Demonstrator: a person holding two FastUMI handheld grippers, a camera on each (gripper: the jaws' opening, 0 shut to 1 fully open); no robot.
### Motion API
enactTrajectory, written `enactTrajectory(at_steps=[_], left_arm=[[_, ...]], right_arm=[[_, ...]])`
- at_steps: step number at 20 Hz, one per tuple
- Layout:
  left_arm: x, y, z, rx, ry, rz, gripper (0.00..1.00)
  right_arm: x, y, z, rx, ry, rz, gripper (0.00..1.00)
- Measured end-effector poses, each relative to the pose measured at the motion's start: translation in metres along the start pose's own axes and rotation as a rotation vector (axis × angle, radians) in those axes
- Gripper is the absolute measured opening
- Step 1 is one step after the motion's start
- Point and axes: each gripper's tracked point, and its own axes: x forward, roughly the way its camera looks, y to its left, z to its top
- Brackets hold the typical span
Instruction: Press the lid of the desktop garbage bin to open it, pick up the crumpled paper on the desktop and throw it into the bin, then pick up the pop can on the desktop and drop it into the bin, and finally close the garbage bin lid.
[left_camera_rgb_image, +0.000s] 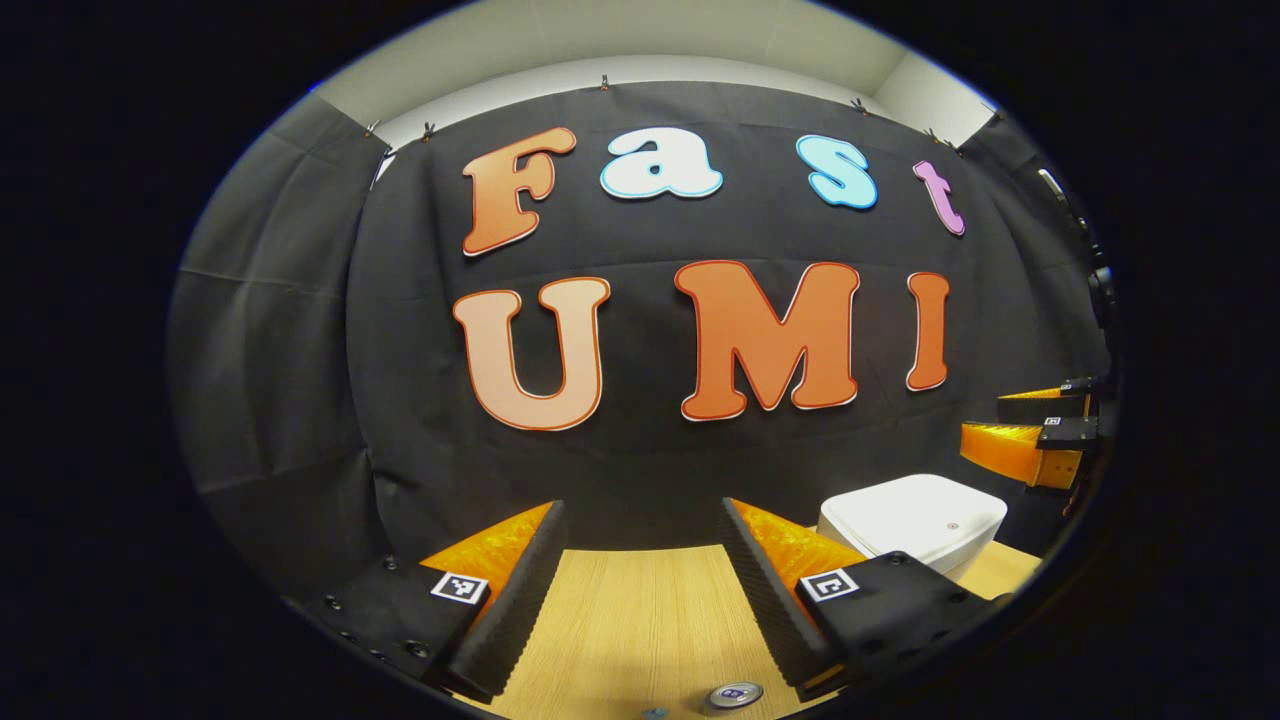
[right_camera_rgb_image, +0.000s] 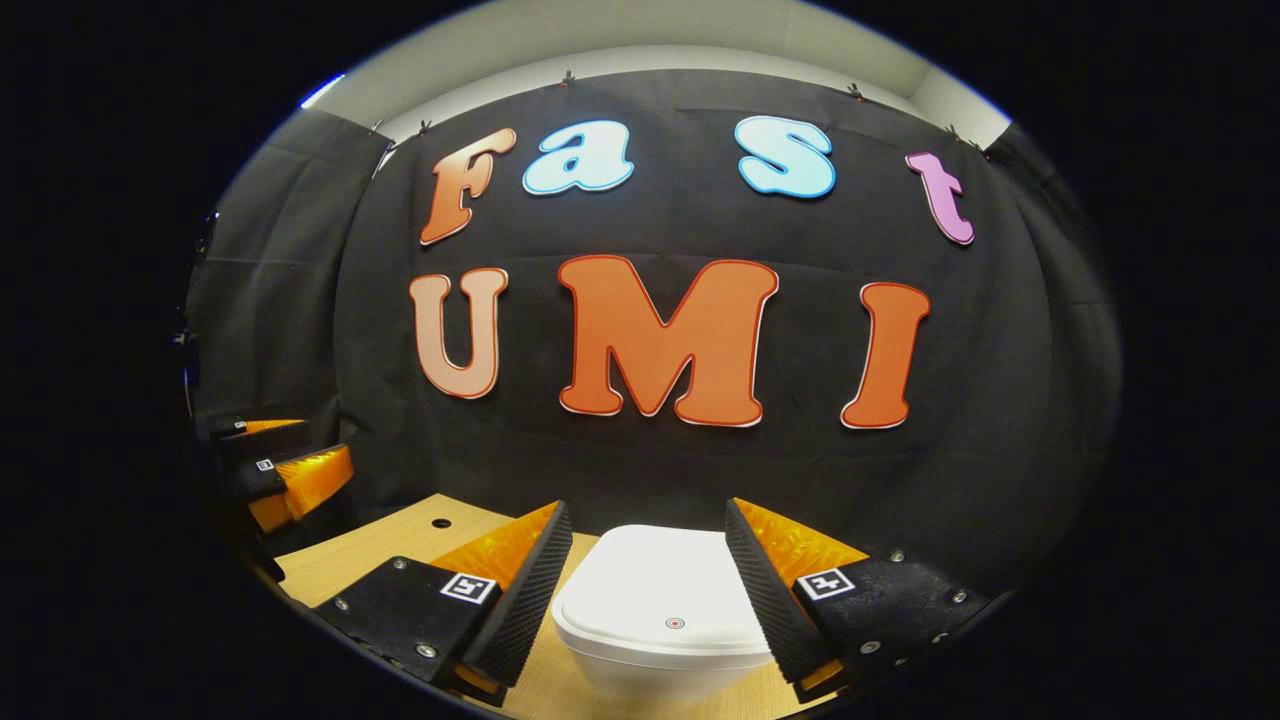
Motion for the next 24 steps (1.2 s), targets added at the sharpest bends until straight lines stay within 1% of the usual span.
enactTrajectory(at_steps=[2,4,5,6,7,8,9,10,11,12,13,14,15,16,24], left_arm=[[-0.001,0.001,-0.002,0.0,0.003,0.002,0.98],[-0.002,0.002,-0.002,0.004,0.006,0.004,0.98],[-0.002,0.002,-0.003,0.006,0.008,0.006,0.98],[-0.003,0.002,-0.005,0.006,0.01,0.007,0.98],[-0.003,0.002,-0.005,0.008,0.011,0.007,0.98],[-0.003,0.002,-0.006,0.01,0.013,0.007,0.98],[-0.004,0.002,-0.008,0.013,0.016,0.008,0.98],[-0.005,0.003,-0.008,0.014,0.02,0.009,0.98],[-0.005,0.003,-0.01,0.015,0.026,0.01,0.98],[-0.006,0.003,-0.013,0.016,0.031,0.01,1.0],[-0.006,0.002,-0.014,0.017,0.036,0.012,1.0],[-0.006,0.003,-0.016,0.019,0.041,0.014,1.0],[-0.006,0.003,-0.016,0.02,0.045,0.015,0.97],[-0.007,0.003,-0.017,0.021,0.049,0.017,1.0],[-0.008,0.009,-0.028,0.027,0.079,0.038,0.99]], right_arm=[[0.001,-0.005,0.002,-0.001,0.0,-0.009,0.92],[0.001,-0.008,0.001,0.004,0.01,-0.015,0.86],[0.002,-0.008,-0.001,0.009,0.021,-0.016,0.79],[0.003,-0.009,-0.003,0.015,0.034,-0.014,0.75],[0.003,-0.009,-0.005,0.02,0.045,-0.008,0.66],[0.003,-0.009,-0.008,0.023,0.05,-0.004,0.61],[0.004,-0.008,-0.01,0.023,0.056,0.003,0.43],[0.005,-0.009,-0.013,0.02,0.063,0.001,0.41],[0.005,-0.013,-0.017,0.014,0.071,-0.011,0.25],[0.007,-0.015,-0.021,0.01,0.083,-0.018,0.18],[0.008,-0.014,-0.025,0.013,0.096,-0.017,0.07],[0.009,-0.01,-0.028,0.023,0.105,0.004,0.03],[0.009,-0.009,-0.033,0.029,0.114,0.01,0.01],[0.012,-0.011,-0.039,0.027,0.13,0.006,0.01],[0.02,-0.013,-0.095,0.056,0.301,0.015,0.01]])
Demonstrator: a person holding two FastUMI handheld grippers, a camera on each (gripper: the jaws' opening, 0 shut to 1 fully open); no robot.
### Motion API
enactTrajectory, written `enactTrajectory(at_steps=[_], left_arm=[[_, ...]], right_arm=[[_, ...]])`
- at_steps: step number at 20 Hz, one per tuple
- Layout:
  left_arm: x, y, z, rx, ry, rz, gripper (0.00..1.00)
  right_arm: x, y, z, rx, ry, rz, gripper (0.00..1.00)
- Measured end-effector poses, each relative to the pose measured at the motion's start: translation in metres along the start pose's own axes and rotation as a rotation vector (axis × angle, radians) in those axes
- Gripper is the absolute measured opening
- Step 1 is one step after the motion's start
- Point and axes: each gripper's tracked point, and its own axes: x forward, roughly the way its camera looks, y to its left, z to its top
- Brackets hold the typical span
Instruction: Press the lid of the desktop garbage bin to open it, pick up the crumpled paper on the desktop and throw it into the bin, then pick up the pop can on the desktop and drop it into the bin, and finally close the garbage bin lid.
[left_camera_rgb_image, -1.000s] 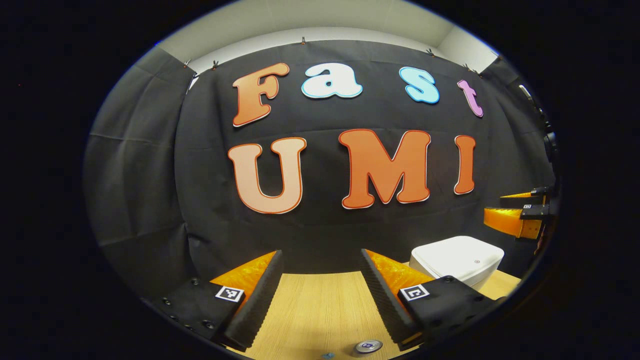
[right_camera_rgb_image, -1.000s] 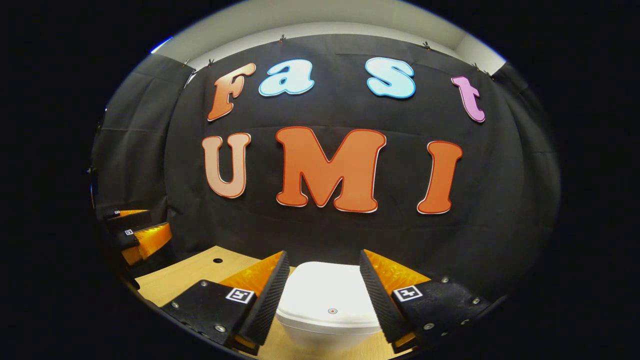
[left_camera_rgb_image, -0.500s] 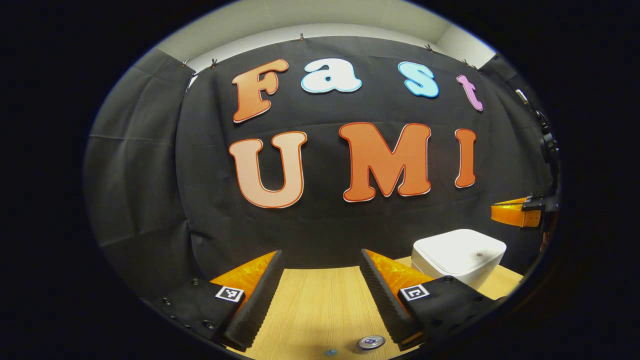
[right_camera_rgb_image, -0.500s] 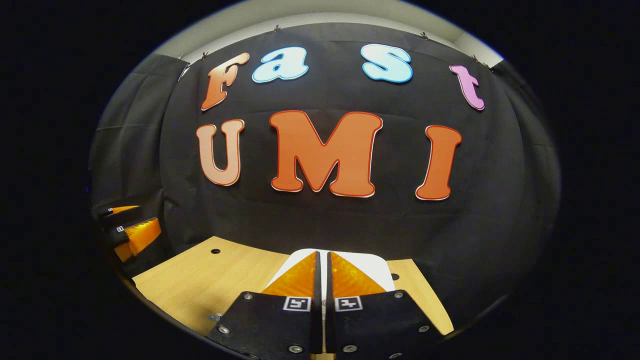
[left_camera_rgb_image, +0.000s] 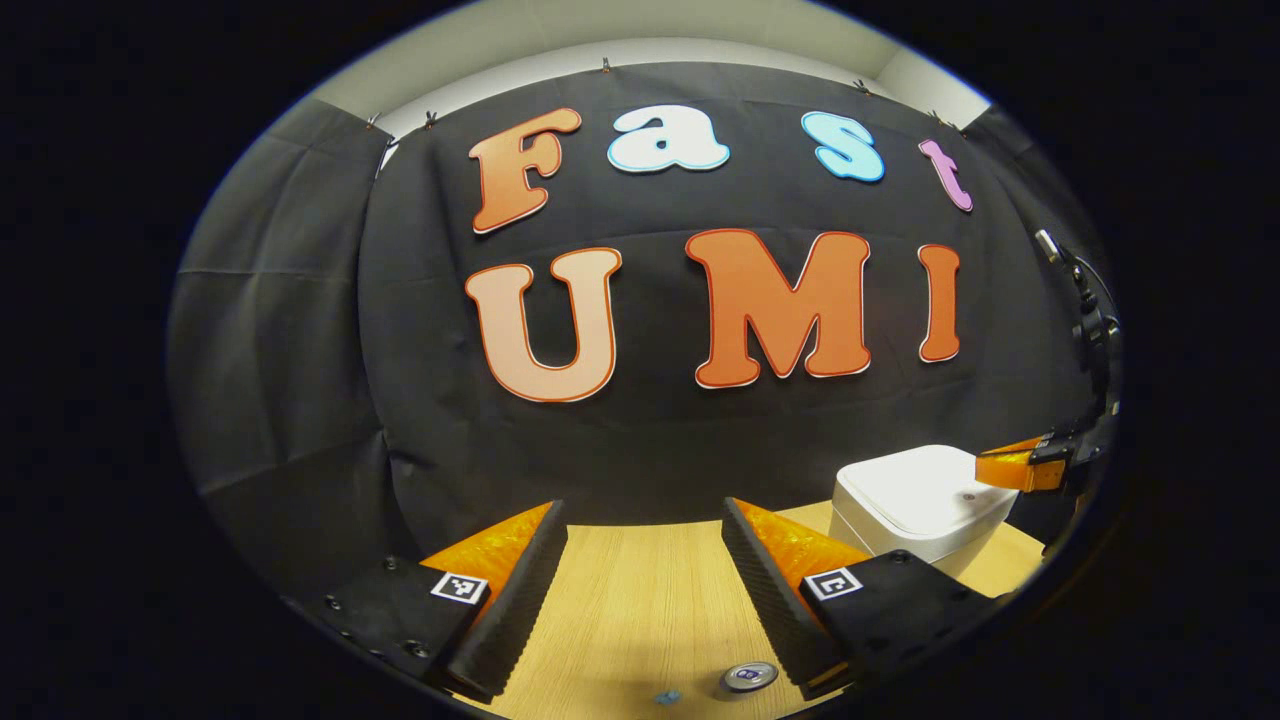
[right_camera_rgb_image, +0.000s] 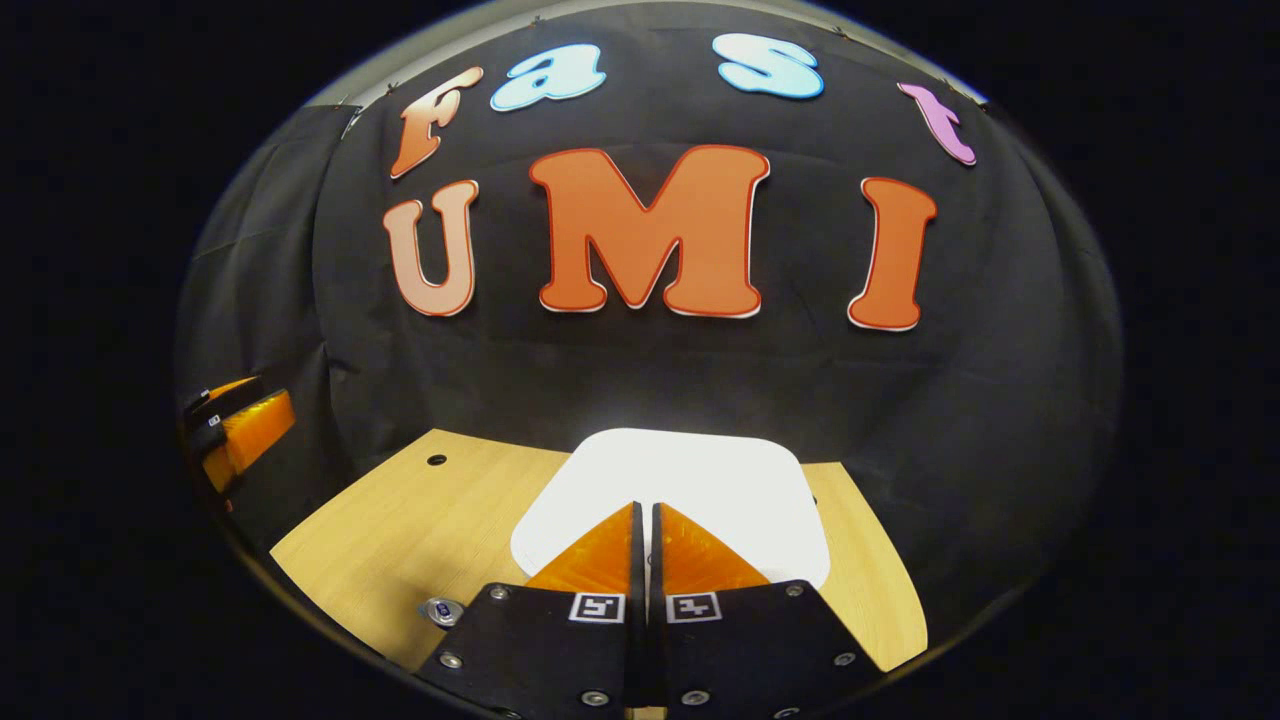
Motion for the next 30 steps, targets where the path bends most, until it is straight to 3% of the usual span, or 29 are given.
enactTrajectory(at_steps=[1,3,4,10,18,20,23,27,30], left_arm=[[0.0,0.0,0.0,0.001,0.003,0.0,0.95],[0.0,-0.002,-0.003,0.002,0.01,0.0,1.0],[0.0,-0.002,-0.004,0.003,0.013,0.0,0.99],[0.002,-0.01,-0.014,0.007,0.041,-0.018,0.99],[0.002,-0.003,-0.016,0.007,0.048,-0.007,0.99],[0.002,0.001,-0.02,0.009,0.062,0.004,0.99],[0.003,0.003,-0.022,0.002,0.074,0.01,0.99],[-0.001,0.002,-0.022,0.005,0.068,0.02,0.95],[-0.003,0.006,-0.027,0.005,0.08,0.044,0.99]], right_arm=[[0.001,0.0,-0.007,0.005,0.019,0.001,0.01],[0.007,-0.001,-0.025,0.021,0.085,0.0,0.01],[0.009,0.002,-0.018,0.039,0.046,0.0,0.01],[0.01,0.001,-0.026,0.081,0.102,0.011,0.01],[0.001,0.005,0.012,-0.056,-0.069,0.005,0.04],[-0.002,0.016,0.025,-0.087,-0.12,0.031,0.2],[-0.008,0.03,0.047,-0.109,-0.187,0.059,0.6],[-0.021,0.045,0.086,-0.125,-0.322,0.099,0.83],[-0.026,0.06,0.095,-0.11,-0.359,0.159,0.88]])
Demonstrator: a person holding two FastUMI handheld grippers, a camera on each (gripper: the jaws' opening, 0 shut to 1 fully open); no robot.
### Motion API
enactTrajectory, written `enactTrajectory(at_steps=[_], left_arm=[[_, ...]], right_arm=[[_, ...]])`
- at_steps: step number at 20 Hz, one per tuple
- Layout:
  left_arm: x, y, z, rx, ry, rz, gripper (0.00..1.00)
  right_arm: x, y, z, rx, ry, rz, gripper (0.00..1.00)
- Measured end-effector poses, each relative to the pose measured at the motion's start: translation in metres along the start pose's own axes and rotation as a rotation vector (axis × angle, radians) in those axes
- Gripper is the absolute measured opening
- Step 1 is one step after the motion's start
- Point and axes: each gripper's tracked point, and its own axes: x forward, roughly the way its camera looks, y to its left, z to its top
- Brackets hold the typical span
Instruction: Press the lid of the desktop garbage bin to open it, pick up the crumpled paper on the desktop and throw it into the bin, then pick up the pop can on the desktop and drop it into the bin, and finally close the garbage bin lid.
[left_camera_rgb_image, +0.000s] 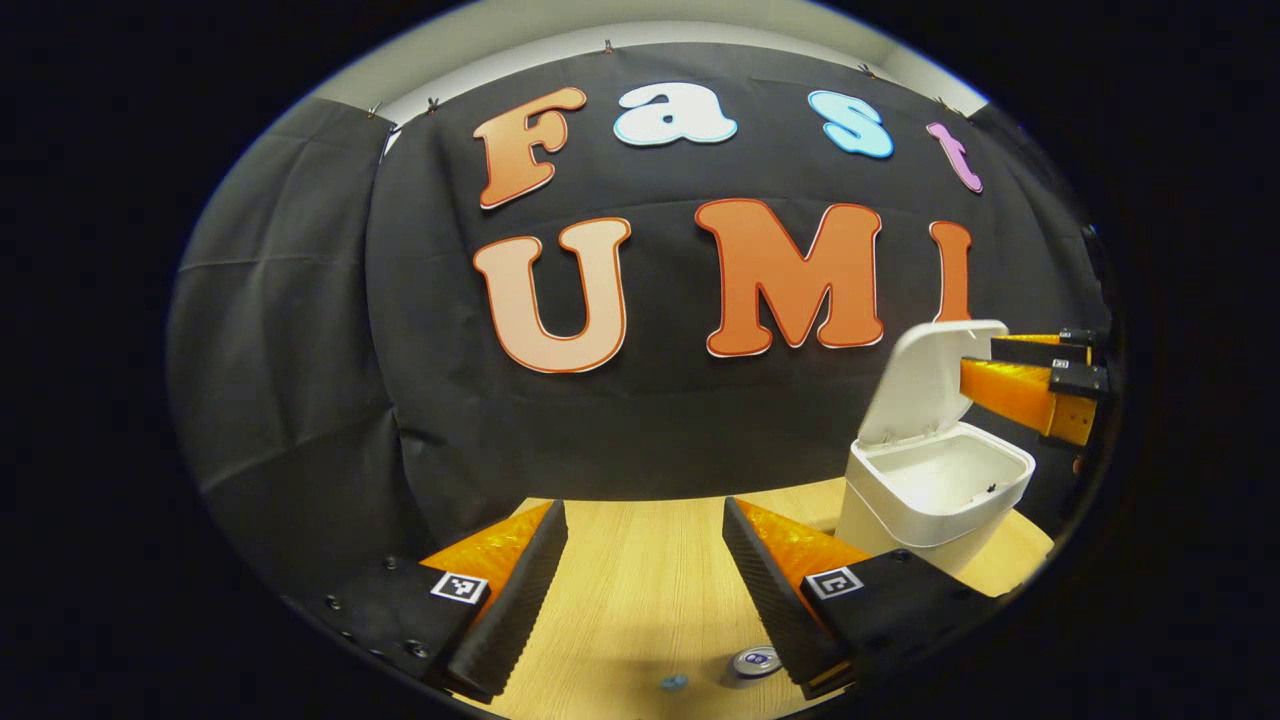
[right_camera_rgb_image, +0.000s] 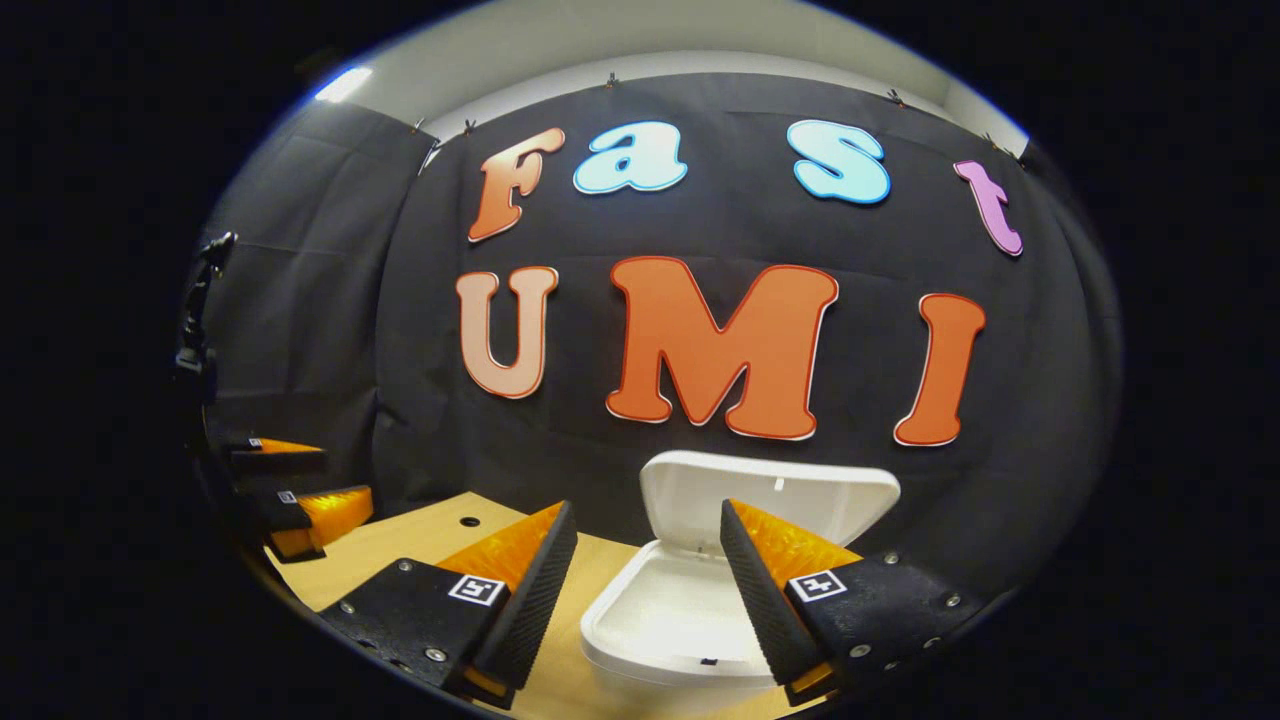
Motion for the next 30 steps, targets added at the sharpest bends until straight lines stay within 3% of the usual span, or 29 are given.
enactTrajectory(at_steps=[2,9,13,16,17,20,21,22,24,25,30], left_arm=[[-0.003,0.003,-0.005,-0.002,0.012,0.022,0.99],[-0.016,0.02,-0.032,-0.005,0.091,0.113,0.99],[-0.023,0.029,-0.051,-0.005,0.151,0.142,0.99],[-0.017,0.029,-0.064,-0.014,0.186,0.099,1.0],[-0.014,0.029,-0.07,-0.018,0.202,0.074,0.95],[-0.003,0.028,-0.091,-0.026,0.27,0.011,0.99],[-0.001,0.026,-0.1,-0.034,0.298,-0.008,0.95],[0.002,0.025,-0.108,-0.043,0.323,-0.024,0.99],[0.004,0.026,-0.126,-0.057,0.376,-0.051,0.95],[0.006,0.026,-0.135,-0.064,0.401,-0.06,1.0],[0.004,0.024,-0.17,-0.104,0.518,-0.1,1.0]], right_arm=[[0.001,0.009,-0.006,-0.003,0.001,0.043,0.9],[-0.005,0.065,-0.076,0.022,0.161,0.27,0.92],[-0.012,0.094,-0.114,0.031,0.245,0.363,0.92],[-0.016,0.108,-0.142,0.009,0.297,0.38,0.91],[-0.016,0.113,-0.153,0.003,0.317,0.377,0.91],[-0.021,0.129,-0.18,0.016,0.387,0.372,0.92],[-0.025,0.135,-0.192,0.016,0.418,0.381,0.92],[-0.028,0.138,-0.202,0.009,0.444,0.385,0.92],[-0.032,0.148,-0.219,-0.007,0.487,0.399,0.93],[-0.035,0.151,-0.226,-0.013,0.507,0.403,0.93],[-0.033,0.161,-0.246,-0.024,0.59,0.408,0.94]])
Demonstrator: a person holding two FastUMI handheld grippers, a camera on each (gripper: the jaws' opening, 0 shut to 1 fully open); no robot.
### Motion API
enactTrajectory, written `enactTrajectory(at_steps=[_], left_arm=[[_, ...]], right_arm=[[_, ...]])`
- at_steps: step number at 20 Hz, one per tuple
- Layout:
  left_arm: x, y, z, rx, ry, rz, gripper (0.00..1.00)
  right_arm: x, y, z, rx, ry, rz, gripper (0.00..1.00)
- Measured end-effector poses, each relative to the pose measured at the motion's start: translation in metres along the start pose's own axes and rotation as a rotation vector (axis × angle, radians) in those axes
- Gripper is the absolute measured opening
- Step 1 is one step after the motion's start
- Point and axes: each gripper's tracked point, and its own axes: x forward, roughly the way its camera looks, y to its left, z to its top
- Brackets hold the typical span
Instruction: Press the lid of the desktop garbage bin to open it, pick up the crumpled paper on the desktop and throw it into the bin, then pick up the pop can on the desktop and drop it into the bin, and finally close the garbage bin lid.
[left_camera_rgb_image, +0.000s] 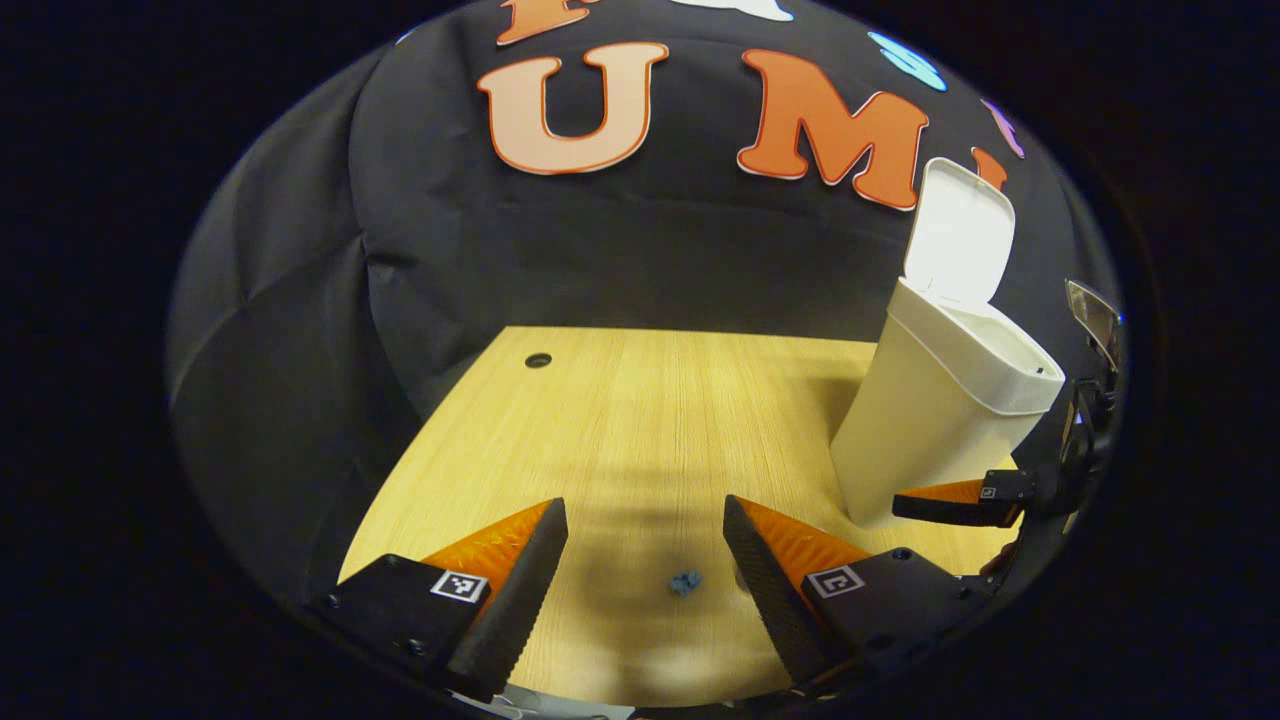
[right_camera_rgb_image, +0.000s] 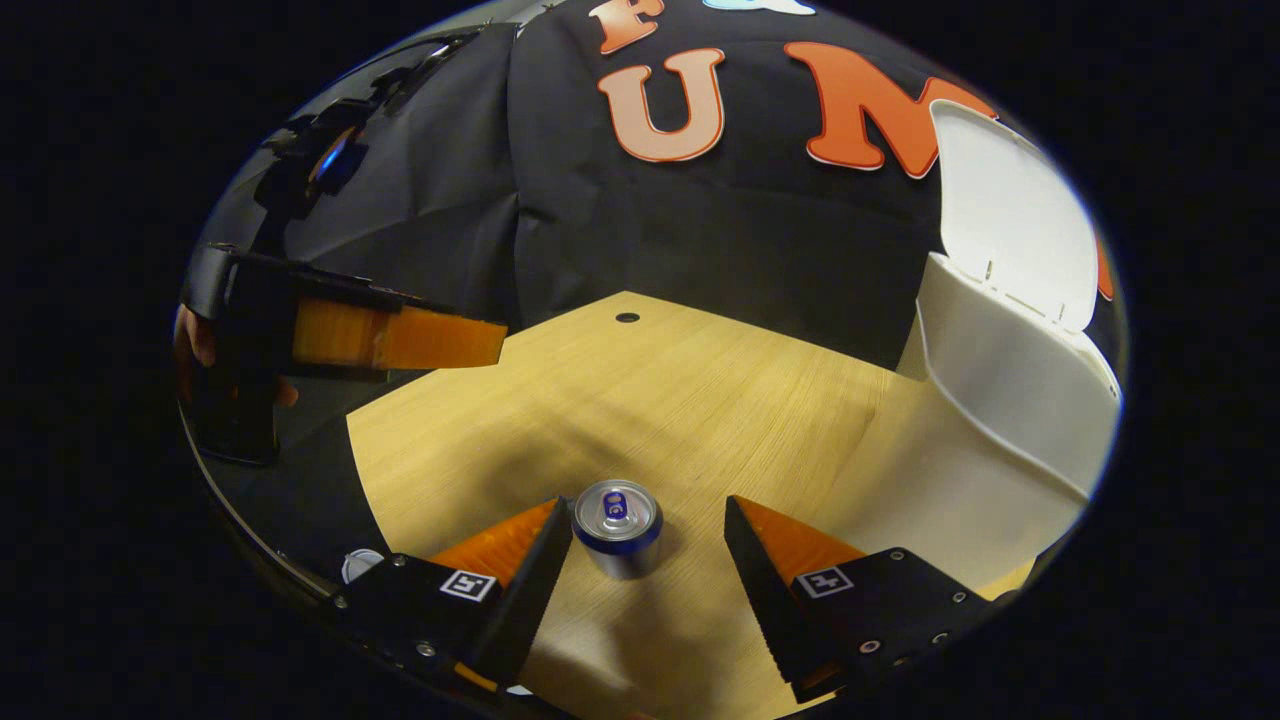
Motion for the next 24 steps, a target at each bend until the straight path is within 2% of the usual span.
enactTrajectory(at_steps=[7,10,11,13,15,18,19,20,24], left_arm=[[0.01,0.003,-0.027,0.019,0.105,-0.022,0.98],[0.008,0.004,-0.034,0.025,0.145,-0.041,0.98],[0.008,0.003,-0.037,0.025,0.158,-0.05,0.95],[0.008,0.003,-0.042,0.025,0.184,-0.065,1.0],[0.007,0.003,-0.046,0.028,0.215,-0.078,0.99],[0.005,0.002,-0.051,0.032,0.247,-0.106,0.99],[0.004,0.002,-0.057,0.039,0.259,-0.121,0.99],[0.005,0.002,-0.059,0.05,0.269,-0.137,0.99],[0.019,-0.011,-0.079,0.092,0.313,-0.17,0.99]], right_arm=[[0.027,0.005,-0.024,-0.023,0.114,0.039,0.94],[0.038,0.008,-0.024,-0.023,0.142,0.047,0.95],[0.042,0.009,-0.022,-0.019,0.147,0.045,0.95],[0.048,0.009,-0.018,-0.008,0.158,0.041,0.95],[0.051,0.006,-0.016,-0.006,0.174,0.035,0.95],[0.043,0.001,0.006,0.004,0.172,0.028,0.93],[0.034,0.004,0.016,0.009,0.167,0.017,0.84],[0.029,0.006,0.023,0.015,0.167,0.017,0.8],[0.007,-0.005,0.058,0.039,0.152,-0.013,0.8]])
